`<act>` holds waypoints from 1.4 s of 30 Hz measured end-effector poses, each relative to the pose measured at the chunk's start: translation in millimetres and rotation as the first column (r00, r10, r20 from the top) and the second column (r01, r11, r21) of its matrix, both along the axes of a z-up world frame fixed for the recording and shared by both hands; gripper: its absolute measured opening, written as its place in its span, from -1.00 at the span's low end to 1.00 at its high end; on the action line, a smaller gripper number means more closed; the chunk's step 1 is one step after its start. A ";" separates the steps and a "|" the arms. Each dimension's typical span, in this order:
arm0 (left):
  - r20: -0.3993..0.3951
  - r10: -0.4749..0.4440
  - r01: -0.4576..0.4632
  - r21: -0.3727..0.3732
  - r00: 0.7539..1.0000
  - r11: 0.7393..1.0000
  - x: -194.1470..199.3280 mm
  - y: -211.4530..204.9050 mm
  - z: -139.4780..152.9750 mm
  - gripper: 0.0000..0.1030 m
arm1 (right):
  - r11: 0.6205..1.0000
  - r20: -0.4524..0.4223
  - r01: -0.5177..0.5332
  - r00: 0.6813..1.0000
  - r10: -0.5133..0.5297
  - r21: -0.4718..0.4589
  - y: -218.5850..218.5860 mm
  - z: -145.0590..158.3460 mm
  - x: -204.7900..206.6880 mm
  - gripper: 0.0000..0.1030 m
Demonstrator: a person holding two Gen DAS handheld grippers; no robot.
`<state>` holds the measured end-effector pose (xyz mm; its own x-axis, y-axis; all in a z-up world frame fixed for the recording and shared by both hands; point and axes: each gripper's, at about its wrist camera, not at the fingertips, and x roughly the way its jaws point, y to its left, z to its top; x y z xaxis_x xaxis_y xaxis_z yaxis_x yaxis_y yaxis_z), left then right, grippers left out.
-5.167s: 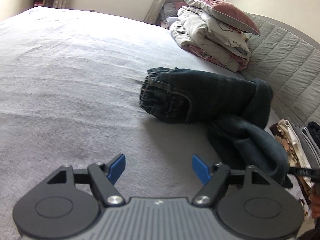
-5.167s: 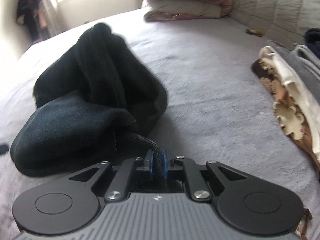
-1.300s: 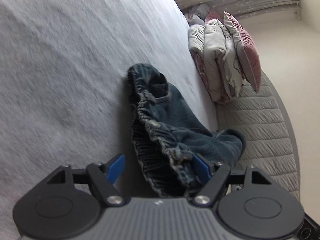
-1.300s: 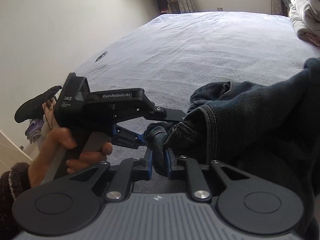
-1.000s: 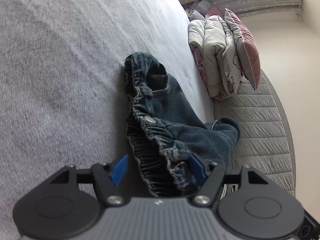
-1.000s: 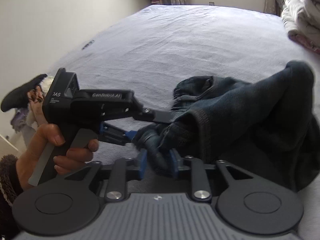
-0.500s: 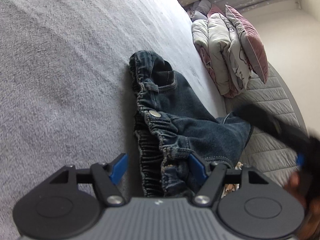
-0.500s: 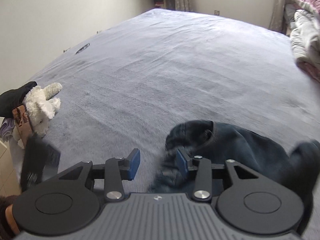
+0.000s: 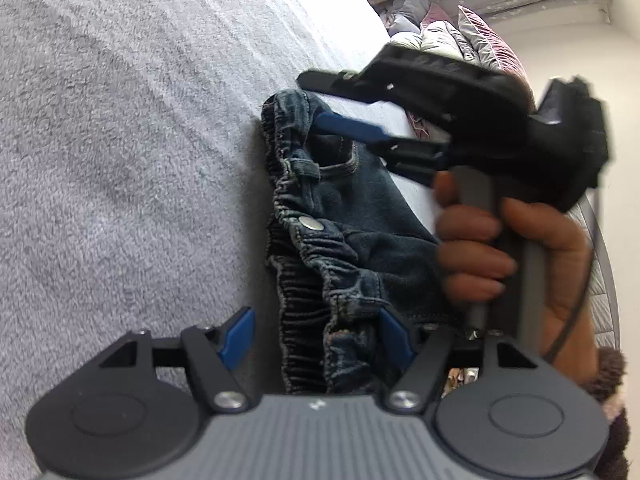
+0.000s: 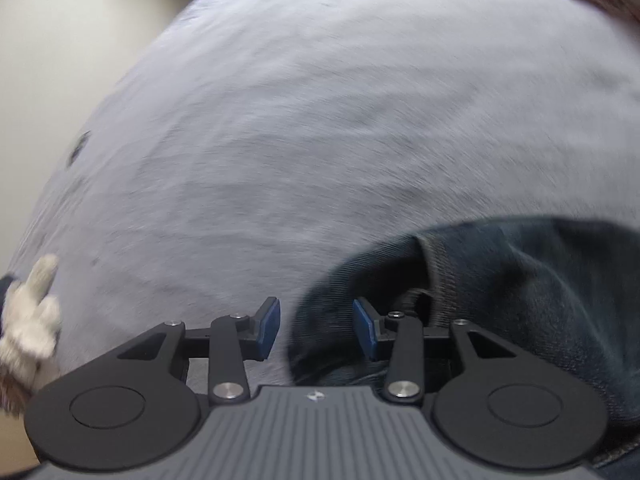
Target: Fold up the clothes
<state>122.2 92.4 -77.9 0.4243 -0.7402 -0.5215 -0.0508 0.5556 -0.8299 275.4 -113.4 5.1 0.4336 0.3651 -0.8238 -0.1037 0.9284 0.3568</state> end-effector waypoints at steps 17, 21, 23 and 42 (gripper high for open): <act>-0.024 0.008 -0.009 -0.011 1.000 1.000 3.1 7.0 -1.8 0.34 | 0.952 0.014 0.307 0.952 -0.307 0.018 -29.3 -1.8 -10.8 -0.07; -0.034 0.013 -0.013 -0.021 0.999 1.000 4.6 8.3 -3.2 0.34 | 0.924 -0.044 0.381 0.924 -0.379 0.039 -27.4 -13.0 -8.0 -0.06; -0.039 0.015 -0.016 -0.026 0.999 1.000 5.4 8.9 -3.9 0.34 | 0.913 -0.053 0.404 0.914 -0.402 0.046 -29.2 -18.1 -6.4 -0.07; -0.052 0.010 -0.011 -0.015 0.999 1.000 3.2 5.2 -5.0 0.34 | 0.988 0.059 0.153 0.987 -0.151 -0.029 -12.0 9.4 2.5 -0.04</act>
